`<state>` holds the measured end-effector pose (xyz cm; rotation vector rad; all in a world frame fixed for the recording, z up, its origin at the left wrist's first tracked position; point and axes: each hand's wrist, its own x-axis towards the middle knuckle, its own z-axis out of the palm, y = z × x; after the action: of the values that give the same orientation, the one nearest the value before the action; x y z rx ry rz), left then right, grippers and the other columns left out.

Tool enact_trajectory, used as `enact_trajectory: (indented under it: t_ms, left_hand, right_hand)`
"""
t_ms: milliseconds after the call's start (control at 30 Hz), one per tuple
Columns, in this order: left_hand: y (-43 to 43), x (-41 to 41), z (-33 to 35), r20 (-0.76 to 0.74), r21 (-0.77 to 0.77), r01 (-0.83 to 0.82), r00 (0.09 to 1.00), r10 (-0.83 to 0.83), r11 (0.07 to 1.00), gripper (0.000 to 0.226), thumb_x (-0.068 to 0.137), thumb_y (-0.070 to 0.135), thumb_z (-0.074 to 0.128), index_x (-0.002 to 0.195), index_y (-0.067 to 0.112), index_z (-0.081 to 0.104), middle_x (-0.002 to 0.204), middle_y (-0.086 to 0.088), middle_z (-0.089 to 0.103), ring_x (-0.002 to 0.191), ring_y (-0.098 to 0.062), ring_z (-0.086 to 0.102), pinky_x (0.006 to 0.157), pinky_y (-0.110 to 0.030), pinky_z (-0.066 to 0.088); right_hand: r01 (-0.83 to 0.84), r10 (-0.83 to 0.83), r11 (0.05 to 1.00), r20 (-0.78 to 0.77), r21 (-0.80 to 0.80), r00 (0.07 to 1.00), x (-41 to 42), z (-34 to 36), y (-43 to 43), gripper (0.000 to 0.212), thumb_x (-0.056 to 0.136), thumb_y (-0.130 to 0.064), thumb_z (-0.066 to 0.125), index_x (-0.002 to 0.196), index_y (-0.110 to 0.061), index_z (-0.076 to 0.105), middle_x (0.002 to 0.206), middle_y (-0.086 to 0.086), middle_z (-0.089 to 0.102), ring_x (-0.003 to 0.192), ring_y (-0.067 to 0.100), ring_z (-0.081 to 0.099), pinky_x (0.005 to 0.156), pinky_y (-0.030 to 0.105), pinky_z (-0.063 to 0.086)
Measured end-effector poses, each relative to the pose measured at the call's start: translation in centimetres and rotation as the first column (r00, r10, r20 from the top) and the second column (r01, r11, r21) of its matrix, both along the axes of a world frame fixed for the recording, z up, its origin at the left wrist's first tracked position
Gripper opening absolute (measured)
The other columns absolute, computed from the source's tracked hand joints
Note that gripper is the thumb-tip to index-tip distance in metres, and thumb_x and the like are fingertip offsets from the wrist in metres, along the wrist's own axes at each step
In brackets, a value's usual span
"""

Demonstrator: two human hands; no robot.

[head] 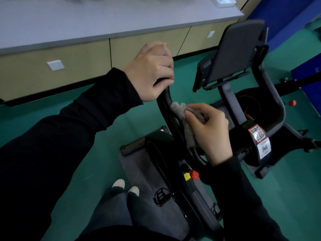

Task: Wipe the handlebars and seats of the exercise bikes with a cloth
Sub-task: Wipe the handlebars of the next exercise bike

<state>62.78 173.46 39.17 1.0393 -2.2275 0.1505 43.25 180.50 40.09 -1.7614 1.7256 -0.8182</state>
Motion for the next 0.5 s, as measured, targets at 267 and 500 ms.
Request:
enact_trajectory:
  t_ms: [267,500]
  left_hand:
    - [0.0,0.1,-0.2,-0.033,0.01,-0.001,0.999,0.001,1.0,0.017,0.086,0.013,0.058,0.074,0.007,0.069,0.078,-0.004,0.064,0.095,-0.026,0.054,0.106,-0.046,0.028]
    - [-0.2,0.3,-0.6,-0.029,-0.005,0.013,0.999,-0.013,1.0,0.019,0.088,0.016,0.057,0.076,0.007,0.069,0.08,-0.003,0.064,0.095,-0.026,0.055,0.107,-0.042,0.027]
  right_hand:
    - [-0.099,0.041,0.956,0.207,0.277,0.978,0.7,-1.9,-4.2,0.014,0.091,-0.01,0.058,0.091,-0.006,0.071,0.096,0.012,0.073,0.097,0.023,0.066,0.09,0.044,0.053]
    - [-0.219,-0.099,0.784,0.466,0.58,0.879,0.2,-0.9,-4.4,0.021,0.095,0.003,0.047,0.082,-0.002,0.063,0.079,0.018,0.062,0.056,0.015,0.062,0.056,0.022,0.054]
